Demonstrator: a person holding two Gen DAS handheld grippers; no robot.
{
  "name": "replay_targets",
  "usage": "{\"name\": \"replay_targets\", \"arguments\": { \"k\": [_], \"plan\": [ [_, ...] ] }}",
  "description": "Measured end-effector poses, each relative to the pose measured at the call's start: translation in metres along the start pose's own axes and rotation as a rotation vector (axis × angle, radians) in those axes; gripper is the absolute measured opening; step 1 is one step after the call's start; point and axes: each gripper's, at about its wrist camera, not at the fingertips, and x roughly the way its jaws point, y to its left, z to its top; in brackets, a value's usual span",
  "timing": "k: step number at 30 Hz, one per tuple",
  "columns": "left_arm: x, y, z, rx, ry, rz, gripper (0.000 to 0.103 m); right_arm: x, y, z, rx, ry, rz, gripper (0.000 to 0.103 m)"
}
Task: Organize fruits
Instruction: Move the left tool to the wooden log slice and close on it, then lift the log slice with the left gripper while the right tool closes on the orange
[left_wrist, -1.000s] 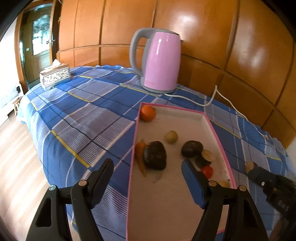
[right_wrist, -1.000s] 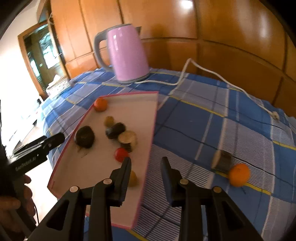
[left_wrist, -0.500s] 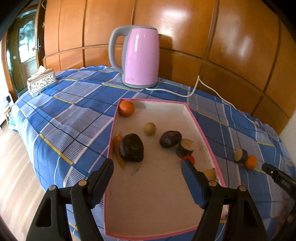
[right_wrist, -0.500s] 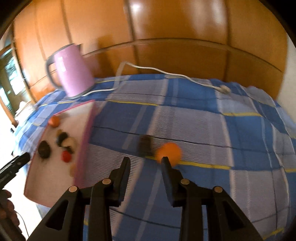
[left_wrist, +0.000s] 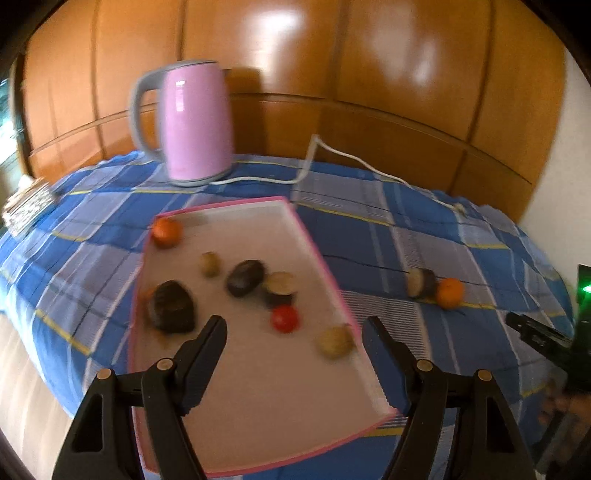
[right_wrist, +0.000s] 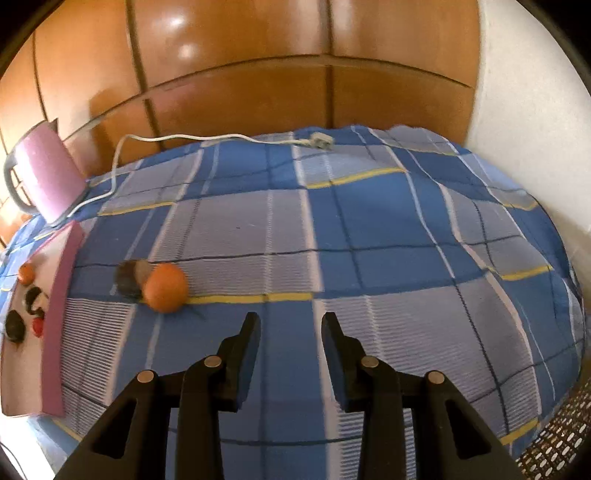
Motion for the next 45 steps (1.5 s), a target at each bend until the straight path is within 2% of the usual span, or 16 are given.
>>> {"name": "replay_targets", "arguments": {
  "k": [3, 5, 8, 14, 20, 26, 28, 31, 32, 35, 45],
  "plan": [
    [0.005, -0.02, 0.004, 0.054, 0.014, -0.034, 0.076, 0.002, -0.007, -0.005, 0.0, 0.004, -0.024, 0.034],
    [0.011, -0.034, 0.008, 0.09, 0.03, -0.069, 0.068, 0.003, -0.01, -0.007, 0.0, 0.003, -0.03, 0.034],
    [0.022, -0.056, 0.014, 0.146, 0.056, -0.105, 0.063, 0.005, -0.012, -0.009, 0.001, 0.004, -0.031, 0.034],
    [0.071, -0.088, 0.032, 0.08, 0.212, -0.217, 0.053, 0.008, -0.014, -0.012, 0.006, 0.005, -0.014, 0.034],
    [0.107, -0.11, 0.046, 0.004, 0.297, -0.25, 0.05, 0.009, -0.019, -0.014, 0.017, 0.009, -0.004, 0.035],
    [0.126, -0.119, 0.058, -0.065, 0.306, -0.24, 0.05, 0.01, -0.023, -0.016, 0.012, 0.01, -0.002, 0.035],
    [0.133, -0.123, 0.061, -0.066, 0.304, -0.214, 0.05, 0.01, -0.025, -0.016, 0.013, 0.01, -0.003, 0.035],
    [0.147, -0.119, 0.059, -0.101, 0.333, -0.207, 0.05, 0.011, -0.026, -0.017, 0.017, 0.013, 0.001, 0.035],
    [0.149, -0.117, 0.058, -0.108, 0.337, -0.207, 0.047, 0.012, -0.026, -0.017, 0.017, 0.014, 0.003, 0.035],
    [0.154, -0.114, 0.052, -0.123, 0.347, -0.265, 0.033, 0.012, -0.026, -0.018, 0.013, 0.016, 0.004, 0.035],
    [0.142, -0.108, 0.042, -0.078, 0.306, -0.306, 0.031, 0.016, -0.023, -0.019, 0.008, 0.026, 0.022, 0.035]
  ]
}}
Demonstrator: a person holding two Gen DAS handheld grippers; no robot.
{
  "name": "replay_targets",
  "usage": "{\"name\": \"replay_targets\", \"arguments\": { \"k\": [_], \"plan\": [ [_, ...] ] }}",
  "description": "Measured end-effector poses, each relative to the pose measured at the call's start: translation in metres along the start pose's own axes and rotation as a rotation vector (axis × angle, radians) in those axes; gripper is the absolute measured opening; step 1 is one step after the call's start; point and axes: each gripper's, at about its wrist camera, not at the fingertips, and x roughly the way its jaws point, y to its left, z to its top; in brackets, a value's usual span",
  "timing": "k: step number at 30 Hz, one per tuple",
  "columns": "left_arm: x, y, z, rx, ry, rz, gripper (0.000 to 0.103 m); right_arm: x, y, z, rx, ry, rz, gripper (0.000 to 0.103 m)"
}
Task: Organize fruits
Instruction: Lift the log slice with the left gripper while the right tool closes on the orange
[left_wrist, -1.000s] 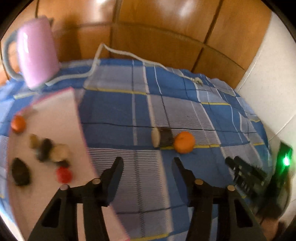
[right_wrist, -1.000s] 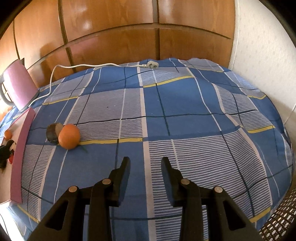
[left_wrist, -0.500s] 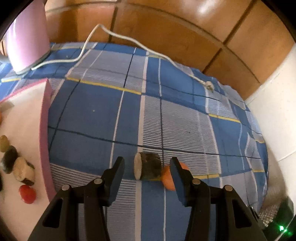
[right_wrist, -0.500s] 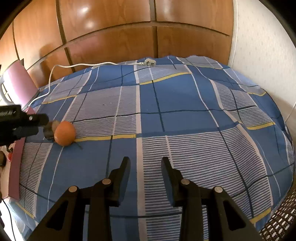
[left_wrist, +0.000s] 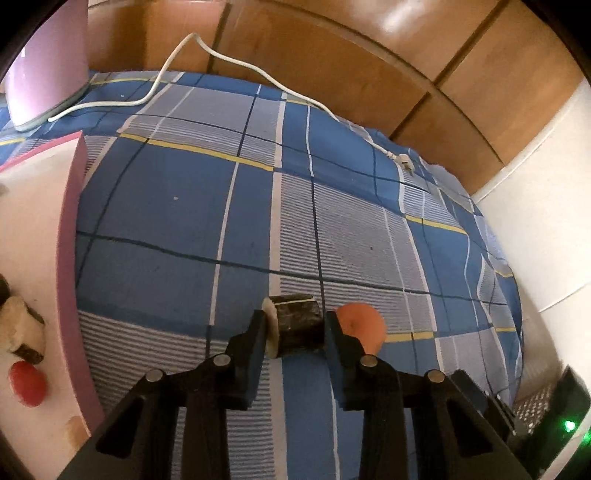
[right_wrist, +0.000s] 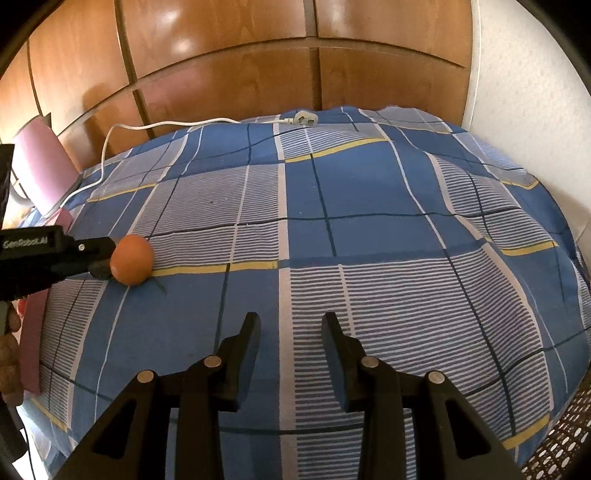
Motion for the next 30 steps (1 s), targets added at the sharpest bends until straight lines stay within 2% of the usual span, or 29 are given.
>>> {"name": "replay_targets", "arguments": {
  "k": [15, 19, 24, 30],
  "plan": [
    [-0.025, 0.005, -0.03, 0.071, -0.034, 0.015, 0.03, 0.001, 0.004, 0.0, -0.025, 0.021, -0.015, 0.035],
    [-0.031, 0.002, -0.039, 0.103, -0.048, 0.018, 0.03, 0.002, 0.007, 0.0, -0.043, 0.02, -0.017, 0.04],
    [-0.044, -0.008, -0.049, 0.154, -0.075, 0.016, 0.03, 0.002, 0.008, 0.001, -0.047, 0.02, -0.024, 0.041],
    [-0.059, -0.009, -0.055, 0.166, -0.096, 0.006, 0.03, 0.003, 0.016, 0.005, -0.052, 0.015, -0.013, 0.041]
  ]
}}
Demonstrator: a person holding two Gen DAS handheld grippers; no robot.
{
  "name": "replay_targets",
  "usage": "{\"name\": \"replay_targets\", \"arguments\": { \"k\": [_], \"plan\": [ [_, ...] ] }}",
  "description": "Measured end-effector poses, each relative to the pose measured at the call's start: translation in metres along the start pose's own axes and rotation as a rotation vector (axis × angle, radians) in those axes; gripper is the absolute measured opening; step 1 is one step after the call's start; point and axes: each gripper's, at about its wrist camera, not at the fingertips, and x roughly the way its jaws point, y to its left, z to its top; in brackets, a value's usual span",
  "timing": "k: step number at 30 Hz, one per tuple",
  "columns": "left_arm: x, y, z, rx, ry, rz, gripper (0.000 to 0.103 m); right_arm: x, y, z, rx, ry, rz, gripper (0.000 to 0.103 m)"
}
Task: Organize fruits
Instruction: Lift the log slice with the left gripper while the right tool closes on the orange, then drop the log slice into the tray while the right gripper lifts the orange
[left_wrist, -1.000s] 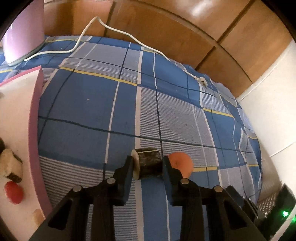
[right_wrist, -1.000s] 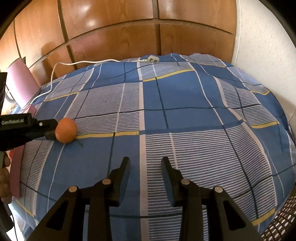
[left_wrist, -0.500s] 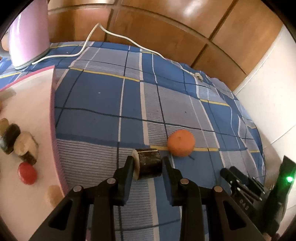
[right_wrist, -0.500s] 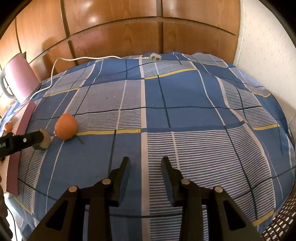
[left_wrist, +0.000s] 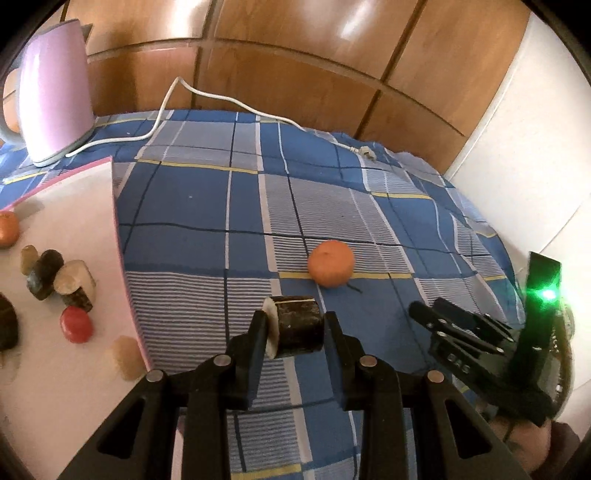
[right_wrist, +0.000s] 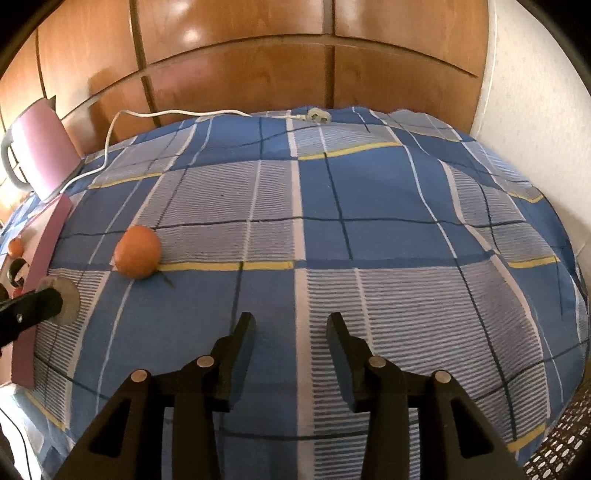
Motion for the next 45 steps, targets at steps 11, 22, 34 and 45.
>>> {"name": "replay_targets", "arguments": {
  "k": [11, 22, 34, 45],
  "plan": [
    [-0.025, 0.006, -0.004, -0.012, -0.035, 0.008, 0.03, 0.009, 0.018, 0.006, -0.04, 0.0, 0.023, 0.058],
    [-0.053, 0.024, -0.006, -0.054, -0.087, 0.026, 0.03, -0.009, 0.065, 0.041, -0.122, -0.095, 0.169, 0.068],
    [-0.06, 0.04, -0.011, -0.098, -0.097, 0.032, 0.03, 0.019, 0.104, 0.04, -0.265, -0.042, 0.135, 0.037],
    [-0.069, 0.062, -0.014, -0.153, -0.116, 0.077, 0.03, 0.007, 0.036, 0.027, -0.131, -0.087, -0.095, 0.036]
  ]
}}
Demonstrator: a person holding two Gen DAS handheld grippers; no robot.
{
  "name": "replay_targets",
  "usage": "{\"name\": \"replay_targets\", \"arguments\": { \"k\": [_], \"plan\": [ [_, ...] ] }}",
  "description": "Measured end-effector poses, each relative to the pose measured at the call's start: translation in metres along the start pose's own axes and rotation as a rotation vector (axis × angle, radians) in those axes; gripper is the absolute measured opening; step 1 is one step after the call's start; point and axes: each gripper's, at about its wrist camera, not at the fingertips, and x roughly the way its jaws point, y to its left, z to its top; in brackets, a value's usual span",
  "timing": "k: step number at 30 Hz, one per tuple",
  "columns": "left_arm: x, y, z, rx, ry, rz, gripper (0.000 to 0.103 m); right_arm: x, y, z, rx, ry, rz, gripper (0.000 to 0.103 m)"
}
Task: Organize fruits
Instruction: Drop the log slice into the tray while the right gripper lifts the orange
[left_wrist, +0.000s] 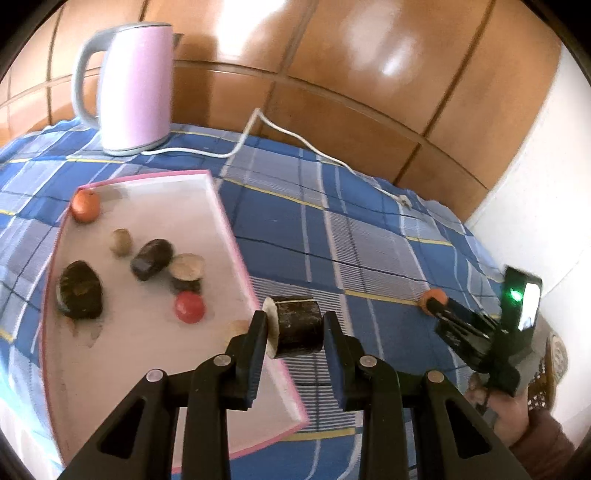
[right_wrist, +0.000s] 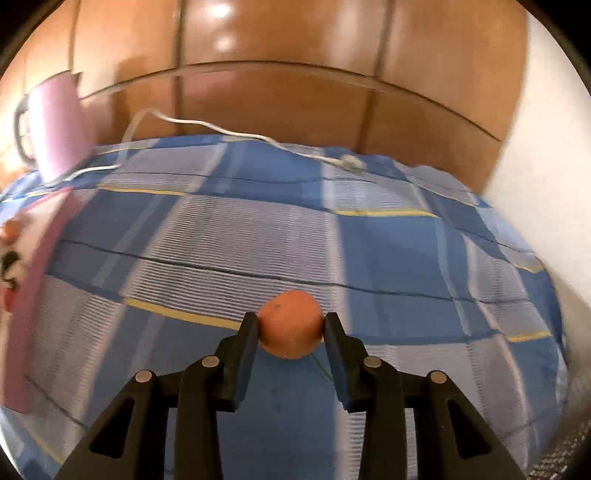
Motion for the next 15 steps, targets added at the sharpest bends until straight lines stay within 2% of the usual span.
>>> {"name": "replay_targets", "arguments": {
  "k": [2, 7, 11, 15],
  "plan": [
    [-0.002, 0.009, 0.001, -0.015, -0.004, 0.022, 0.03, 0.001, -0.011, -0.004, 0.025, -0.017, 0.025, 0.036],
    [-0.01, 0.034, -0.002, -0.059, -0.011, 0.079, 0.03, 0.003, -0.011, -0.007, 0.018, -0.048, 0.019, 0.037],
    [-0.02, 0.057, -0.002, -0.123, -0.022, 0.096, 0.03, 0.004, -0.02, -0.009, 0.059, -0.051, 0.055, 0.037],
    [-0.032, 0.084, 0.007, -0.191, -0.054, 0.118, 0.03, 0.005, -0.017, -0.01, 0.06, -0.053, 0.051, 0.037]
  ]
}}
